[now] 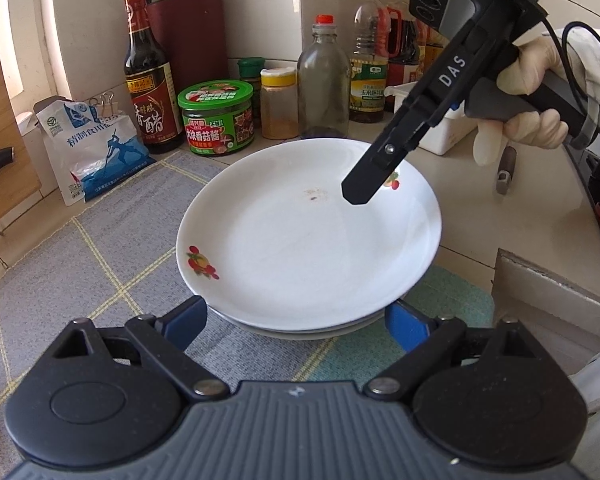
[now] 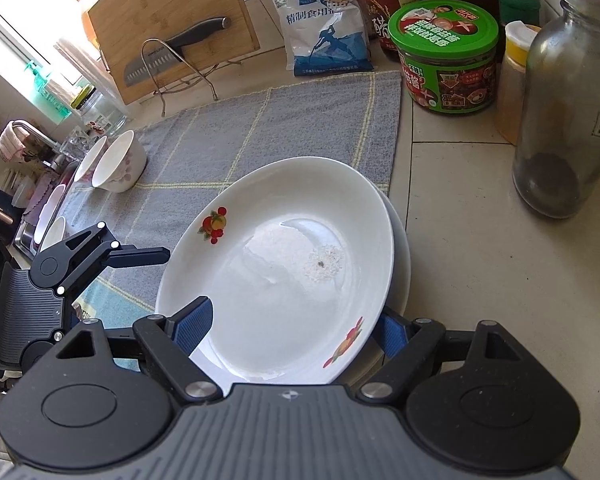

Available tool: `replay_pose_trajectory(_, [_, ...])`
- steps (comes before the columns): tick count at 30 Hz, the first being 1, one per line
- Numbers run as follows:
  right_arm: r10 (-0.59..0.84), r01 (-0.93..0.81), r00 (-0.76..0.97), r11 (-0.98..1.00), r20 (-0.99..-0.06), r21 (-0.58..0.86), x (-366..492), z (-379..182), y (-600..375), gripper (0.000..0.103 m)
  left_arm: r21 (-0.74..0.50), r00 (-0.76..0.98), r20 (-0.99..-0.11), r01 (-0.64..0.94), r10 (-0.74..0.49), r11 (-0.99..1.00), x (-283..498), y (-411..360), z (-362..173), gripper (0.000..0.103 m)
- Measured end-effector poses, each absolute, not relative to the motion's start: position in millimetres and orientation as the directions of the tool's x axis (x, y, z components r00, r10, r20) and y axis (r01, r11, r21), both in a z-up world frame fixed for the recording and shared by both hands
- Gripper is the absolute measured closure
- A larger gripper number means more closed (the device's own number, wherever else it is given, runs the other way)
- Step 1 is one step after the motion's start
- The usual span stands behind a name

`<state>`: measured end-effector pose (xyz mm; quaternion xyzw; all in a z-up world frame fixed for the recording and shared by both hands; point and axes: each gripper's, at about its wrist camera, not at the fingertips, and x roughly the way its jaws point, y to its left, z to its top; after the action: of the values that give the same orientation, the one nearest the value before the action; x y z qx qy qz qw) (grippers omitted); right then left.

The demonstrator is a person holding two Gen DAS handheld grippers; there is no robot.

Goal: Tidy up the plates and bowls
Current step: 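Lower the held floral plate onto the plate stack with the right tool, then open the right tool and withdraw it from the plate stack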

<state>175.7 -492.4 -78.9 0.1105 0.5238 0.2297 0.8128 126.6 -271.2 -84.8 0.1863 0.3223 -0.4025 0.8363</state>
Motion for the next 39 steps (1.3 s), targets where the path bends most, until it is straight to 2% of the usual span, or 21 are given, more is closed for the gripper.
replay_pose_trajectory(9, [0.445,-0.246,0.354,0.893,-0.823,0.377,170.8,-73.5,-485.2,0.014,0.048,0.459,-0.684,0.803,-0.567,0.593,126.2,-269.3,-86.2,0.008])
replay_pose_trajectory(24, [0.401,-0.212,0.352,0.914,-0.846,0.345,162.0,-64.1,-486.7,0.004,0.033,0.508,-0.635,0.771,-0.582,0.636,120.1,-258.0,-77.8,0.007])
replay_pose_trajectory(31, [0.325,-0.322,0.426,0.927,-0.844,0.194,159.9,-44.9,-458.4,0.000,0.025,0.578,-0.592,0.710,-0.562,0.703,112.4,-249.2,-66.4,0.007])
replay_pose_trajectory(35, [0.256,-0.433,0.495,0.901,-0.830,0.020,159.5,-40.1,-426.3,0.000,0.014,0.636,-0.565,0.644,-0.525,0.765,102.3,-238.8,-58.8,0.007])
replay_pose_trajectory(39, [0.271,-0.532,0.536,0.844,-0.800,-0.070,160.5,-35.8,-392.4,0.000,0.017,0.702,-0.545,0.556,-0.459,0.831,88.2,-218.6,-49.6,0.006])
